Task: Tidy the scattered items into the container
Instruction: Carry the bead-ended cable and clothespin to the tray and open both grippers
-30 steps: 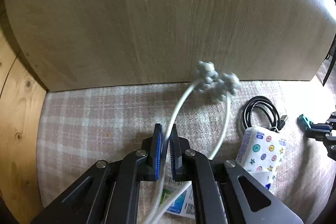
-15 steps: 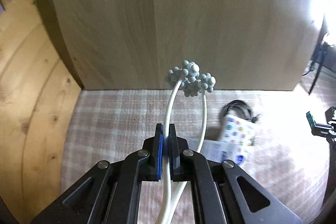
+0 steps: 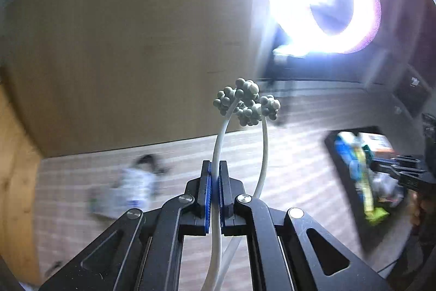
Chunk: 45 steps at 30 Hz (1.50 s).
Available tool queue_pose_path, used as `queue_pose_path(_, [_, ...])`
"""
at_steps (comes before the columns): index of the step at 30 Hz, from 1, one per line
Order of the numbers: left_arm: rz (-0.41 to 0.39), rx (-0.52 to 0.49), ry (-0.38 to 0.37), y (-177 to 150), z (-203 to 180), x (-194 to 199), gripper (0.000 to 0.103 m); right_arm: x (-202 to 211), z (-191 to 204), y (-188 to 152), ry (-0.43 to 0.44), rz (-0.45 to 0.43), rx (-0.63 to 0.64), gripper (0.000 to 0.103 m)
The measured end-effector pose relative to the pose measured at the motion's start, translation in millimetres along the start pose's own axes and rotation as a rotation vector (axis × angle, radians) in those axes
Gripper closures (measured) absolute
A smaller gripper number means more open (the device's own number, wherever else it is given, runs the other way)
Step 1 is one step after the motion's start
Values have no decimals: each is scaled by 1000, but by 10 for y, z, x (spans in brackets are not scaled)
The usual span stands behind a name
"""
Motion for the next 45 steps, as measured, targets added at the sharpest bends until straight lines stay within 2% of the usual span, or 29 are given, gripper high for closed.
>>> queue_pose_path(5, [36, -43, -169, -46, -998, -210, 99, 524, -823, -366, -129, -17, -128, 98])
queue_pose_path(10, [85, -133, -295, -113, -2014, -444, 99, 990, -1570, -720, -241, -31, -254, 98])
queue_pose_path(15, [136, -258, -391, -208, -2939, -670, 99, 1115, -1980, -1024, -304, -24, -336, 98])
queue_pose_path(22, [175, -382, -456, -305, -3813, -918, 99, 1163, -2248, -1243, -339, -18, -394, 98])
queue_pose_path(23, [188, -388, -475, -309, -3910, -963, 96, 1149, -2270, -1247, -330, -25, -397, 98])
queue_pose_path(24, [198, -394, -478, -315, -4001, -1024, 78, 1119, -2292, -1248, -317, -19, -400, 91])
queue_pose_path(25, [203, -404, -456, -325, -4071, -1084, 65, 1080, -2312, -1256, -307, 2, -409, 68])
queue_pose_path(26, [194, -411, -442, -332, -4109, -1100, 51, 1051, -2332, -1266, -308, 18, -424, 55])
queue_pose_path(27, [182, -415, -438, -336, -4128, -1112, 55, 1052, -2346, -1270, -324, 9, -434, 46])
queue_pose_path(36, [174, -418, -403, -345, -3922, -1126, 56, 1096, -2318, -1274, -317, -37, -454, 46])
queue_pose_path(45, [179, -374, -367, -292, -3567, -1158, 57, 1067, -2241, -1184, -314, -33, -428, 46])
Point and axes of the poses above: each gripper's, at about its wrist camera, not at the fingertips, and x roughly against the way its jaws point, z to its left, y to its top, the point moved 4 cm from there along -x, roughly the way its jaws point, and after that the axes turned 8 degrees about x, right-handed, at the moved point
